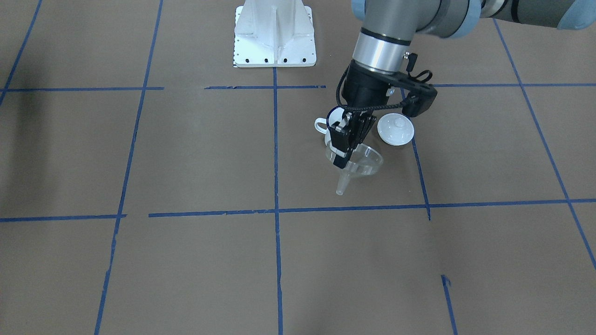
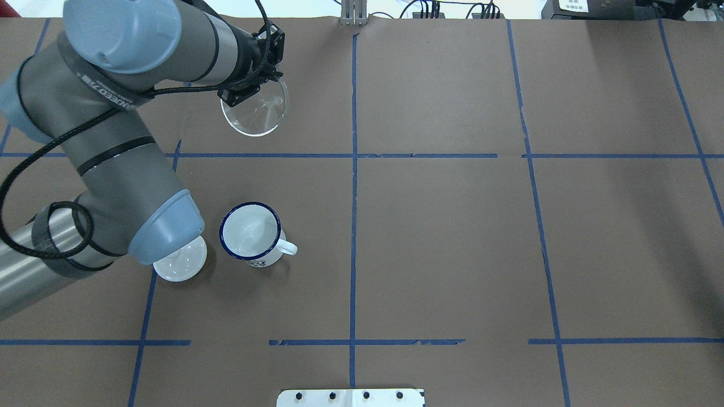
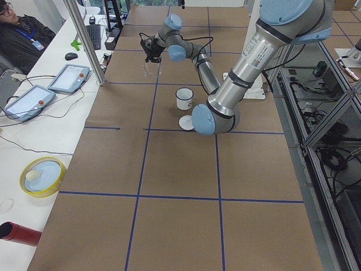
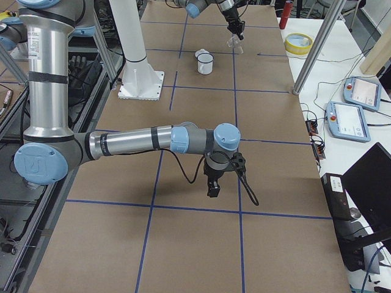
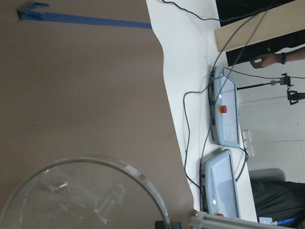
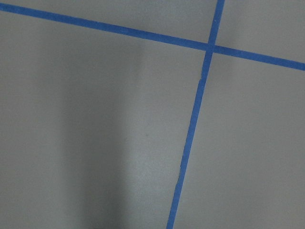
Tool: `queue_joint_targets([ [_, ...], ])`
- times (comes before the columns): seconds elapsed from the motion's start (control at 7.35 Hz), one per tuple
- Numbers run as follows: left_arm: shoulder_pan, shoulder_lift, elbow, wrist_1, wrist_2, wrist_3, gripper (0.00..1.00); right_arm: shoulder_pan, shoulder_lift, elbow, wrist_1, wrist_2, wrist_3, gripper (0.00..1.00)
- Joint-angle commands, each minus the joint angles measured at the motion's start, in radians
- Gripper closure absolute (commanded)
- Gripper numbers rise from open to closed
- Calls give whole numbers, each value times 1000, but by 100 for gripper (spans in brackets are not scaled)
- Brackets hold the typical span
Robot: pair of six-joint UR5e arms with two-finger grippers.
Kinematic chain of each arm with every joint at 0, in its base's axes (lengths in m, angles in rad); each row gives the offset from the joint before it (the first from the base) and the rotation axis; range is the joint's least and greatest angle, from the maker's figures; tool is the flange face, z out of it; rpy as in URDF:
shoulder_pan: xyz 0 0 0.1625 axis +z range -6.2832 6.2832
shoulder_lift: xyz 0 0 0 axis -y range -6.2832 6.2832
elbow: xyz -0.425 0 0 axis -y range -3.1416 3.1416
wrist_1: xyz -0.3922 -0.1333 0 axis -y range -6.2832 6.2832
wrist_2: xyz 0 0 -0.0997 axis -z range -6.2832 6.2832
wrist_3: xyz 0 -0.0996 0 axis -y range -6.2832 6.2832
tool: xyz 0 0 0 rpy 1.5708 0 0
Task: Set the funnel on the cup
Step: 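Close the left gripper on the glass funnel's stem and lift it, then carry the glass funnel over the white mug with the left gripper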
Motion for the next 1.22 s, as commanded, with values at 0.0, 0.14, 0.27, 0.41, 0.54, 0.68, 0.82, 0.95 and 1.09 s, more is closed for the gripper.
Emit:
queue_joint_targets([
  [0.0,10,-32,-125,381,-142,304,100,0,0,-2,0,0,0,0],
  [0.14,56,-35,-119,433,-157,398,100,0,0,0,0,0,0,0],
  [0.27,103,-32,-94,453,-158,444,100,0,0,0,0,0,0,0],
  [0.41,142,-31,-65,448,-160,449,100,0,0,0,0,0,0,0],
  [0.54,160,-28,-33,442,-157,457,100,0,1,0,0,0,0,0],
  [0.68,173,-25,-18,435,-161,516,100,0,0,0,0,0,0,0],
  [0.82,202,-9,8,400,-160,521,100,0,1,0,0,0,0,0],
  [0.95,203,-8,50,349,-160,521,100,0,0,0,0,0,0,0],
  [1.09,203,-8,80,318,-160,523,100,0,0,0,0,0,0,0],
])
